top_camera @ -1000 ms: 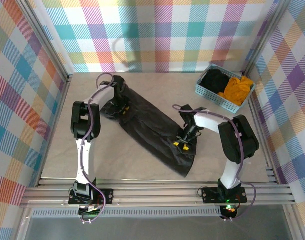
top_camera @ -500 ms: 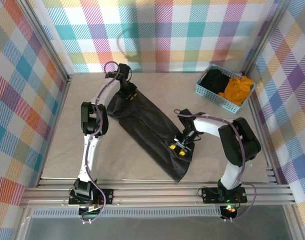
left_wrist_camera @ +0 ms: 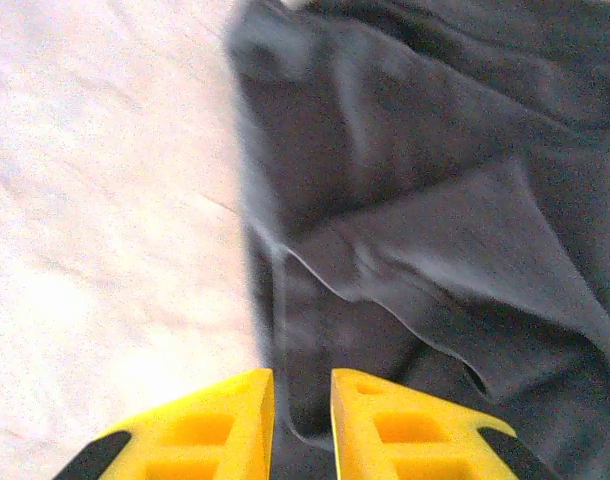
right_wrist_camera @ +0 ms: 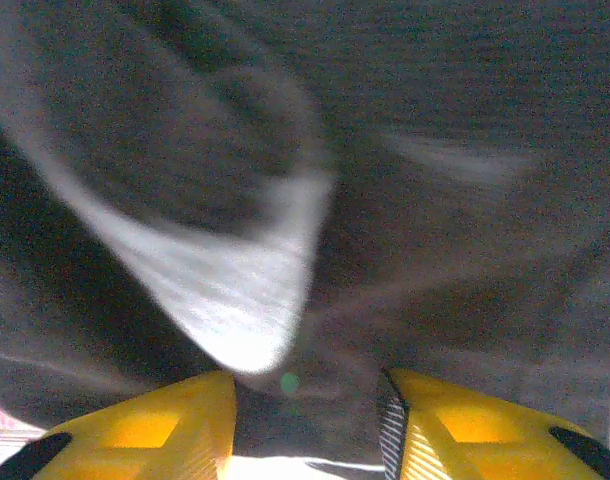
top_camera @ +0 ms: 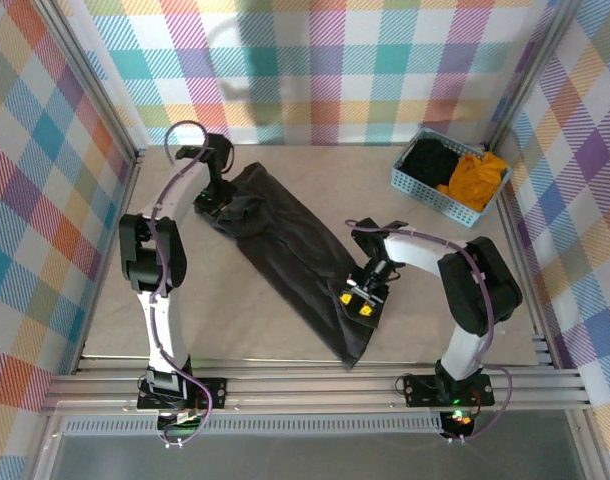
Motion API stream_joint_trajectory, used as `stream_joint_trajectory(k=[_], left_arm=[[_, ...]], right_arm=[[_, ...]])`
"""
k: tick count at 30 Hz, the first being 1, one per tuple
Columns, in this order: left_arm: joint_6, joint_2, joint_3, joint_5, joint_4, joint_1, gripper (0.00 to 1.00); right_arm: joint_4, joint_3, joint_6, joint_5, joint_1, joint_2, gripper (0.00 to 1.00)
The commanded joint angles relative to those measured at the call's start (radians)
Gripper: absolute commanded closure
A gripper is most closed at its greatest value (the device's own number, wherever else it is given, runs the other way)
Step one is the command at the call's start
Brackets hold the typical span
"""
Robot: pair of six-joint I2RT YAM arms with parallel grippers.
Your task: Fold and stack the t-shirts
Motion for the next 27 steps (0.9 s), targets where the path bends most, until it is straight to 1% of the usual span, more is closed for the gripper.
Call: stream_joint_trajectory(k=[1, 3, 5, 8, 11, 13, 14, 16, 18, 20, 22, 27], left_arm=[[0.036, -0.046, 0.03, -0.054, -0.083, 0.004, 0.76], [-0.018, -0.095, 0.001, 0.0, -0.049, -0.021, 0.75], [-0.088, -0.119, -0.025, 0.065, -0.005, -0.072, 0.74], [-0.199, -0.106, -0.055, 0.144, 0.079, -0.155, 0.74], [-0.33, -0.062, -0.094, 0.185, 0.172, -0.2, 0.73], [-0.375, -0.028, -0.099, 0.175, 0.198, -0.207, 0.72], [-0.396, -0.009, -0.097, 0.161, 0.198, -0.206, 0.72], [-0.423, 0.035, -0.089, 0.16, 0.192, -0.197, 0.72], [-0.425, 0.083, -0.048, 0.135, 0.125, -0.188, 0.72], [-0.408, 0.122, -0.028, 0.122, 0.109, -0.182, 0.73], [-0.388, 0.156, -0.017, 0.154, 0.135, -0.177, 0.72], [-0.292, 0.299, 0.113, 0.217, 0.104, -0.177, 0.74]], right_arm=[[-0.167, 0.032, -0.102, 0.079, -0.071, -0.071, 0.57], [-0.208, 0.07, -0.144, 0.12, -0.094, -0.093, 0.56], [-0.239, 0.144, -0.199, 0.176, -0.088, -0.095, 0.55], [-0.2, 0.225, -0.269, 0.225, -0.063, -0.079, 0.53], [-0.048, 0.237, -0.326, 0.163, -0.038, -0.031, 0.53], [0.042, 0.249, -0.351, 0.107, -0.014, 0.013, 0.53], [0.075, 0.269, -0.371, 0.074, -0.004, 0.045, 0.53], [0.076, 0.329, -0.406, 0.068, 0.015, 0.12, 0.53], [0.05, 0.378, -0.427, 0.068, 0.015, 0.189, 0.54], [0.008, 0.411, -0.448, 0.077, 0.012, 0.249, 0.54], [-0.005, 0.404, -0.461, 0.065, 0.012, 0.283, 0.54], [-0.02, 0.351, -0.447, 0.061, 0.012, 0.301, 0.54]])
